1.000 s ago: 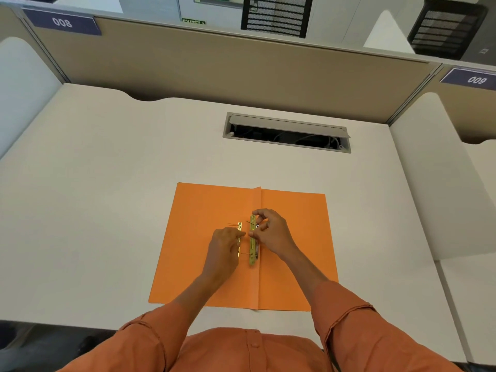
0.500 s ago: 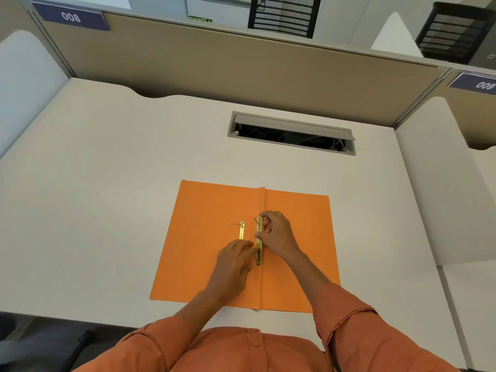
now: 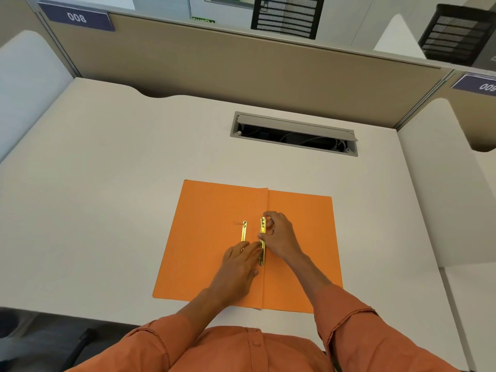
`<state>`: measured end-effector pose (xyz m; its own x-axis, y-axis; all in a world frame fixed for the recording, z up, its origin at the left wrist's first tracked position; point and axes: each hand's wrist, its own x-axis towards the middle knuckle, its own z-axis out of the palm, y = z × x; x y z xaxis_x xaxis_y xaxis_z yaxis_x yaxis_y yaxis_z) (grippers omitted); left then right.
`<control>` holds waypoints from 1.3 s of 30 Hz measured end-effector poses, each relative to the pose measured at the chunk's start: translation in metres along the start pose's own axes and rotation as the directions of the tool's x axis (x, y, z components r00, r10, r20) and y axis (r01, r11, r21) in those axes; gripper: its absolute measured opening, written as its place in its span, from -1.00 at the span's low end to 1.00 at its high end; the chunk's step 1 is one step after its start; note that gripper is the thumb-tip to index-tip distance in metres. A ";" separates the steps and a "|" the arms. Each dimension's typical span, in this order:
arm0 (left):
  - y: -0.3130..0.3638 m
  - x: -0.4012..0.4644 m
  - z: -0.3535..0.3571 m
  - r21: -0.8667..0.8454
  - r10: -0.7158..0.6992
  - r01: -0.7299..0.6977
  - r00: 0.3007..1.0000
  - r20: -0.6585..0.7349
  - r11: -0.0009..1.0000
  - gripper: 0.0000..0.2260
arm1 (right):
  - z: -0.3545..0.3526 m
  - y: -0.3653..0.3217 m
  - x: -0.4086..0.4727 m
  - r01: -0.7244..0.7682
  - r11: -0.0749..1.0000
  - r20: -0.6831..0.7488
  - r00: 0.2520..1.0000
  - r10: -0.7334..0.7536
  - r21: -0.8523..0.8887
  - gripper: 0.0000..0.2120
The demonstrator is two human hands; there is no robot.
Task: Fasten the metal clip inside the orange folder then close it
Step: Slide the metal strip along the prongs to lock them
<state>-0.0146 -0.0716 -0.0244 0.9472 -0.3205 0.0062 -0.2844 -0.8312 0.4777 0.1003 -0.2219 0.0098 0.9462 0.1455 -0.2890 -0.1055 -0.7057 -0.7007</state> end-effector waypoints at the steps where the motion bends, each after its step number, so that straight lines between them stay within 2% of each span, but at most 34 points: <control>1: 0.000 0.000 0.001 0.008 -0.004 0.004 1.000 0.010 1.000 -0.48 | 0.000 0.000 0.000 0.006 1.000 0.002 1.000 -0.006 0.001 -0.37; 3: 0.000 0.000 0.002 0.015 -0.014 0.013 1.000 0.028 1.000 -0.46 | -0.001 -0.001 0.000 0.013 1.000 0.003 1.000 -0.013 0.002 -0.37; 5: 0.001 0.000 0.002 0.031 -0.016 0.015 0.999 0.047 0.999 -0.46 | -0.001 -0.003 -0.001 0.023 1.000 -0.007 1.000 -0.023 -0.001 -0.44; 10: 0.004 0.002 -0.001 0.127 -0.007 -0.004 0.996 0.085 0.992 -0.46 | -0.003 -0.003 0.002 0.091 0.995 -0.070 0.993 -0.093 -0.030 -0.88; 12: 0.006 0.003 -0.002 0.151 -0.021 0.003 0.994 0.112 0.989 -0.45 | -0.007 -0.002 0.004 0.077 0.997 -0.089 0.993 -0.079 -0.033 -0.94; 15: 0.007 0.003 -0.002 0.176 -0.040 0.016 0.990 0.135 0.984 -0.44 | -0.012 0.002 0.008 0.041 0.998 -0.106 0.993 -0.046 -0.044 -0.95; 23: 0.010 0.006 -0.005 0.219 -0.078 0.038 0.981 0.175 0.975 -0.48 | -0.017 0.005 0.018 -0.127 0.989 -0.110 0.985 0.135 0.075 -0.95; 34: 0.013 0.010 -0.007 0.220 -0.082 0.044 0.983 0.165 0.974 -0.49 | -0.017 -0.010 0.032 -0.053 0.979 -0.055 0.998 0.043 -0.198 -0.95; 39: 0.013 0.010 -0.005 0.217 -0.074 0.043 0.987 0.141 0.975 -0.50 | -0.017 -0.013 0.032 -0.014 0.965 -0.025 1.000 0.008 -0.261 -0.94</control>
<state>-0.0077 -0.0831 -0.0137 0.9354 -0.3185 -0.1533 -0.2692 -0.9229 0.2752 0.1376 -0.2198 0.0208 0.9527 0.1227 -0.2782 -0.0355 -0.8639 -0.5024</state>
